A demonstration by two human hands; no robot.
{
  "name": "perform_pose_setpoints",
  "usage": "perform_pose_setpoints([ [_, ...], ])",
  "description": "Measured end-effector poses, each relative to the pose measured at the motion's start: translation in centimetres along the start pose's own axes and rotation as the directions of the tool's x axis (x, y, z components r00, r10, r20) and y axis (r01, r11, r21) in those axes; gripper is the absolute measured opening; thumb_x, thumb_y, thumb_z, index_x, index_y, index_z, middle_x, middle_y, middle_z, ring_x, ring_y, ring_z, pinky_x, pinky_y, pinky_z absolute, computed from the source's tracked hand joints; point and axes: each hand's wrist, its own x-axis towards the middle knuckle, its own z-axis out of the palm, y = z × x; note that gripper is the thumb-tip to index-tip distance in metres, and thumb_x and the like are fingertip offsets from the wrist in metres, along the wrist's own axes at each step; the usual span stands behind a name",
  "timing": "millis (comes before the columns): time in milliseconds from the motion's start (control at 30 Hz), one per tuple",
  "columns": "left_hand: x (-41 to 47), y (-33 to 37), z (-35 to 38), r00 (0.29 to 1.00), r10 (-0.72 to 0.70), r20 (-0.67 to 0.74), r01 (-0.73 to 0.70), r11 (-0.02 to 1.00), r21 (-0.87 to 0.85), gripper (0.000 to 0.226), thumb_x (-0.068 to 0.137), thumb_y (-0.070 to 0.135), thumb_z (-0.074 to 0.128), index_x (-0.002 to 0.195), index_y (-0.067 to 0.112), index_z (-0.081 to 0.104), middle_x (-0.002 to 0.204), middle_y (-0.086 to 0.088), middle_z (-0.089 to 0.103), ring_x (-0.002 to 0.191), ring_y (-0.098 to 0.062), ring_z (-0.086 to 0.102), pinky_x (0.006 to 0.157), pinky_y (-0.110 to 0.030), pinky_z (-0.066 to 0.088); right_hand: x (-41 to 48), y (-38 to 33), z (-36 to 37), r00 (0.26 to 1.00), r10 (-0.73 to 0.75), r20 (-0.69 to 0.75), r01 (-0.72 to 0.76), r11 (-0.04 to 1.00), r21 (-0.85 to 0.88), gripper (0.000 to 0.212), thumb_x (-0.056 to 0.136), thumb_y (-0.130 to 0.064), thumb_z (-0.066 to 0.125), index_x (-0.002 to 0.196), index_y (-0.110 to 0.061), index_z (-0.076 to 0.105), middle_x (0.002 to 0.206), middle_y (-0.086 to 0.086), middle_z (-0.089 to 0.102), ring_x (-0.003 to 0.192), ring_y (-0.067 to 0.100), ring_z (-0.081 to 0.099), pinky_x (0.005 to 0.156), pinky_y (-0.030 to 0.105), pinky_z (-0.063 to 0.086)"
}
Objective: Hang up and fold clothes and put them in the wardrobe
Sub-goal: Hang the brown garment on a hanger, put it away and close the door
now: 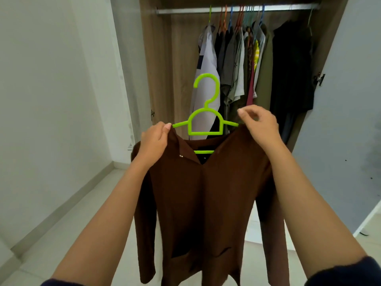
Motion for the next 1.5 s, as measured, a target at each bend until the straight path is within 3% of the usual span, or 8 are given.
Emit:
perform_pose_setpoints([
  [167, 0.9, -1.1, -1.9, 0.993, -0.086, -0.075, 0.082, 0.995, -0.048, 0.039, 0.102, 0.029, 0.033, 0.064, 0.021, 0.031, 0.061, 0.003, 0.036, 0.063, -0.018, 0.036, 0.068, -0.033, 0.026, -2.4, 3.9, 1.2, 0.921, 0.347, -0.176, -0.348, 0.937, 0.022, 0.039, 0.099, -0.047, 0.029, 0.115, -0.019, 0.051, 0.124, 0.003, 0.053, 0.120, 0.025, 0.046, 0.105, 0.052, 0.022],
  [300, 0.7, -0.9, -2.1, 0.991, -0.106, -0.077, 0.101, 0.992, -0.070, 0.040, 0.102, 0.029, 0.032, 0.063, 0.021, 0.030, 0.060, 0.003, 0.034, 0.059, -0.012, 0.034, 0.072, -0.033, 0.026, -3.2, 4.6, 3.4, 0.901, 0.351, -0.253, -0.327, 0.935, 0.134, 0.040, 0.102, -0.042, 0.020, 0.080, -0.018, 0.042, 0.078, 0.002, 0.052, 0.092, 0.032, 0.056, 0.082, 0.039, 0.039],
  [500, -0.2, -1.7, -2.9, 0.981, -0.144, -0.131, 0.124, 0.981, -0.148, 0.041, 0.103, 0.025, 0.031, 0.062, 0.026, 0.030, 0.061, 0.004, 0.032, 0.059, -0.013, 0.033, 0.086, -0.053, 0.036, -3.0, 5.0, 1.9, 0.806, 0.402, -0.434, -0.392, 0.912, 0.116, 0.061, 0.104, -0.037, 0.020, 0.081, 0.001, 0.062, 0.079, 0.011, 0.058, 0.075, 0.025, 0.052, 0.067, 0.029, 0.032],
  [700, 0.0, -1.7, -2.4, 0.983, -0.141, -0.120, 0.136, 0.990, -0.046, 0.041, 0.103, 0.027, 0.028, 0.062, 0.023, 0.027, 0.060, 0.004, 0.031, 0.059, -0.014, 0.033, 0.085, -0.041, 0.030, -2.9, 5.7, 2.3, 0.896, 0.320, -0.307, -0.352, 0.934, -0.056, 0.051, 0.102, -0.038, 0.026, 0.086, -0.010, 0.065, 0.089, 0.004, 0.061, 0.095, 0.024, 0.055, 0.102, 0.044, 0.028],
  [833, 0.5, -2.1, -1.4, 0.991, -0.114, -0.074, 0.117, 0.993, 0.033, 0.040, 0.103, 0.030, 0.027, 0.065, 0.022, 0.031, 0.062, 0.004, 0.034, 0.070, -0.022, 0.038, 0.089, -0.041, 0.029, -2.7, 4.7, 2.7, 0.995, 0.007, -0.097, -0.014, 0.997, -0.071, 0.038, 0.097, -0.046, 0.037, 0.087, -0.021, 0.064, 0.092, -0.001, 0.061, 0.095, 0.018, 0.053, 0.093, 0.040, 0.032],
  [1033, 1.1, -2.2, -1.0, 0.996, -0.089, 0.021, 0.087, 0.995, 0.052, 0.039, 0.102, 0.032, 0.030, 0.068, 0.015, 0.036, 0.063, 0.002, 0.037, 0.063, -0.016, 0.038, 0.089, -0.043, 0.032, -2.4, 2.7, 2.3, 0.825, -0.123, 0.551, 0.063, 0.990, 0.127, 0.006, 0.091, -0.025, 0.060, 0.085, -0.024, 0.061, 0.074, -0.013, 0.058, 0.069, 0.001, 0.054, 0.064, 0.018, 0.042],
  [1267, 0.5, -2.5, 1.8, 0.985, -0.078, -0.154, 0.060, 0.991, -0.117, 0.016, 0.097, 0.024, 0.049, 0.100, 0.013, 0.060, 0.099, -0.005, 0.060, 0.103, -0.028, 0.052, 0.092, -0.039, 0.038, -1.7, 3.1, 2.4, 0.868, 0.016, 0.496, -0.143, 0.965, 0.219, 0.020, 0.090, -0.023, 0.062, 0.071, -0.017, 0.063, 0.061, -0.001, 0.051, 0.056, 0.009, 0.046, 0.060, 0.025, 0.035],
  [1500, -4.7, -0.3, 10.9, 0.969, -0.113, 0.221, 0.184, 0.925, -0.332, 0.082, 0.092, 0.036, 0.056, 0.150, 0.009, 0.004, 0.158, -0.006, 0.002, 0.145, -0.015, 0.003, 0.111, -0.018, 0.005, -0.5, 3.2, 1.6, 0.900, 0.237, 0.366, -0.333, 0.916, 0.225, 0.025, 0.086, -0.028, 0.065, 0.063, -0.020, 0.065, 0.069, 0.011, 0.056, 0.068, 0.023, 0.050, 0.070, 0.031, 0.036],
])
